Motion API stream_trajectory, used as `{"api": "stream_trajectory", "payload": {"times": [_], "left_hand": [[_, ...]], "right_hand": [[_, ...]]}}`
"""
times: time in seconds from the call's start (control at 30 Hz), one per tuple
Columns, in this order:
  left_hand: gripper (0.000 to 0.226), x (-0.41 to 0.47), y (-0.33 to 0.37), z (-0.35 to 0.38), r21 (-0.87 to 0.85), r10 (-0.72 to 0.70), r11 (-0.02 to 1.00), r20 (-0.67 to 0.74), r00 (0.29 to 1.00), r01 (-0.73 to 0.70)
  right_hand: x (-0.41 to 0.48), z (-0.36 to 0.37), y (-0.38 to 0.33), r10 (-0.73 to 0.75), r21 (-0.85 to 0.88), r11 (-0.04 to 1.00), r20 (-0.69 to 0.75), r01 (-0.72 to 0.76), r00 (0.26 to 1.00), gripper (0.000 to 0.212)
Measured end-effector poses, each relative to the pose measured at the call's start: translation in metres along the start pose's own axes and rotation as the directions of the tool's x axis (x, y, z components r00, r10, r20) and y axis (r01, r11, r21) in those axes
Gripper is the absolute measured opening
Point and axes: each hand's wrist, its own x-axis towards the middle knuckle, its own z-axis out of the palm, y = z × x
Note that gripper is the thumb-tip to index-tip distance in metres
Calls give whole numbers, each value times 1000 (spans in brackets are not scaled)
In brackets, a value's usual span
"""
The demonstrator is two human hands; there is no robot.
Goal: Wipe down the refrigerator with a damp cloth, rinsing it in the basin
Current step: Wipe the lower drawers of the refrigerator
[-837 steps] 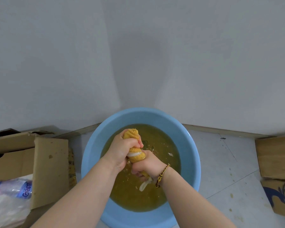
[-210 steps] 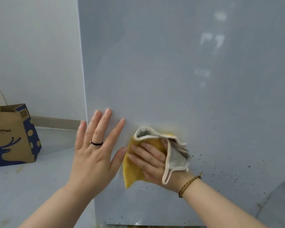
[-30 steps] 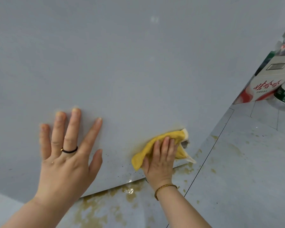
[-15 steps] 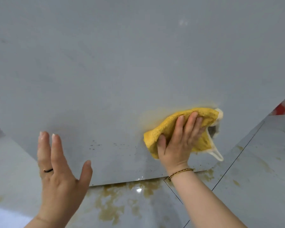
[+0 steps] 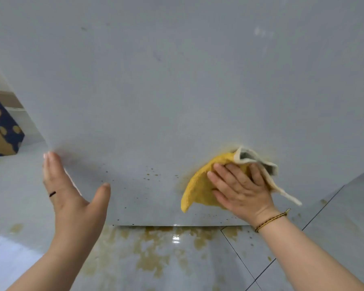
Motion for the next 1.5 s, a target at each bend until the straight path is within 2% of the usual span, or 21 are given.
{"api": "stream_trajectory", "payload": {"times": [0.1,0.2,0.27,0.37,0.43,0.53,0.63,0.73,0.8,0.87,0.93,1.0,1.07,1.13,1.17,1.27,1.33,1.37,1.4,1.5], "left_hand": [[84,8,-3,-7,-18,-11,1000,44,999,12],[90,9,-3,-11,-52,-5,999,71,997,9],[93,8,-1,-13,-98,-20,995,83,996,28],[93,8,-4,-20,-128,-36,990,112,993,50],[93,8,-6,-24,-133,-44,989,145,988,64],[92,8,-5,-28,-149,-50,986,186,981,79],[86,8,-5,-29,-183,-36,980,192,981,72],[84,9,-4,-27,-212,-46,973,192,980,87],[83,9,-2,-27,-240,-69,964,181,981,112],[82,9,2,-27,-252,-83,960,168,982,125],[82,13,6,-31,-273,-84,954,156,984,125],[81,20,8,-35,-280,-84,951,164,983,128],[80,26,5,-41,-264,-89,955,192,977,139],[76,32,3,-49,-273,-77,952,228,971,139],[75,36,2,-52,-281,-62,950,247,967,133],[77,45,0,-62,-292,-60,945,297,953,151],[71,50,1,-67,-349,-62,918,347,936,190],[69,49,1,-70,-365,-68,904,393,917,224],[69,52,0,-73,-377,-67,893,426,902,245],[74,61,-5,-85,-378,-63,877,520,852,296]], "right_hand": [[44,-3,11,208,7,978,-134,-209,969,65],[61,0,-18,407,76,913,-139,-400,903,62],[59,6,-46,458,88,888,-108,-450,882,65],[49,14,-71,331,19,944,-25,-330,943,75],[42,15,-74,229,-32,973,9,-228,973,74],[45,9,-65,176,-23,984,0,-176,984,69],[85,-2,-38,305,72,952,-119,-298,945,65],[143,-10,-17,533,126,846,-213,-518,819,61],[165,-11,-25,566,115,824,-215,-555,796,60],[158,-7,-46,468,75,883,-165,-462,868,60],[139,-2,-62,257,13,966,-76,-257,963,59],[130,-2,-64,100,-11,995,-8,-100,995,56],[134,-8,-57,68,7,998,4,-68,998,53],[152,-17,-38,140,43,989,-39,-138,989,54],[169,-22,-27,233,62,972,-74,-228,970,53],[227,-36,-7,527,122,850,-200,-513,826,53],[263,-40,-15,614,157,789,-241,-594,751,57],[273,-42,-25,630,157,776,-230,-610,742,59],[283,-40,-35,616,150,787,-229,-598,754,59],[294,-34,-59,419,125,907,-202,-401,885,55]]}}
